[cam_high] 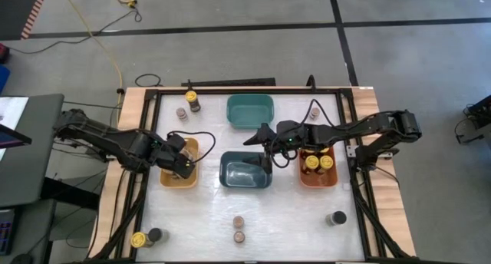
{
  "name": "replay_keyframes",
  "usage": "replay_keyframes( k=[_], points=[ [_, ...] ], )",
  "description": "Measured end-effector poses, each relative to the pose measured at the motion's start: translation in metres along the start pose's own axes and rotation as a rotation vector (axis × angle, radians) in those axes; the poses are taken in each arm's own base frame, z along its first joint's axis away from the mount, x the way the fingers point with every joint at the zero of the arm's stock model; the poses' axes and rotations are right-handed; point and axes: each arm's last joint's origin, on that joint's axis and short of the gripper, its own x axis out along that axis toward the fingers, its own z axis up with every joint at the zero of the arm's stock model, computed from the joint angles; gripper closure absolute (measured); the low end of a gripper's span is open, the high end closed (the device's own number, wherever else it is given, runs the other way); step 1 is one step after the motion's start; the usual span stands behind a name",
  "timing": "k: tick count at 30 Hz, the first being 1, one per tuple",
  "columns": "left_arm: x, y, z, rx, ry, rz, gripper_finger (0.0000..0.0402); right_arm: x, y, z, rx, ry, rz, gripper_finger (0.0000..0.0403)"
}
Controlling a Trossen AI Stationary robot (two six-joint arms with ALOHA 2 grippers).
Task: Sort spices by type
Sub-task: Put the gold seasoning bottle into the yellow bin
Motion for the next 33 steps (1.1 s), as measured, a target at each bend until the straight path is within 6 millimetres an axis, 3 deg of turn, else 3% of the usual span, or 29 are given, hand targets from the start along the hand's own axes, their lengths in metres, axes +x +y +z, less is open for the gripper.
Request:
replay_keyframes(
  k=[15,33],
  points=[
    [0.024,0.003,-0.013,-0.065,0.017,-0.004,0.0127,0.000,0.000,0.000,0.001,-0.001,-0.001,0.0035],
    [0.026,0.003,-0.013,-0.131,0.011,0.006,0.0119,0.000,-0.002,0.001,0.002,-0.002,-0.005,0.0035]
  ],
)
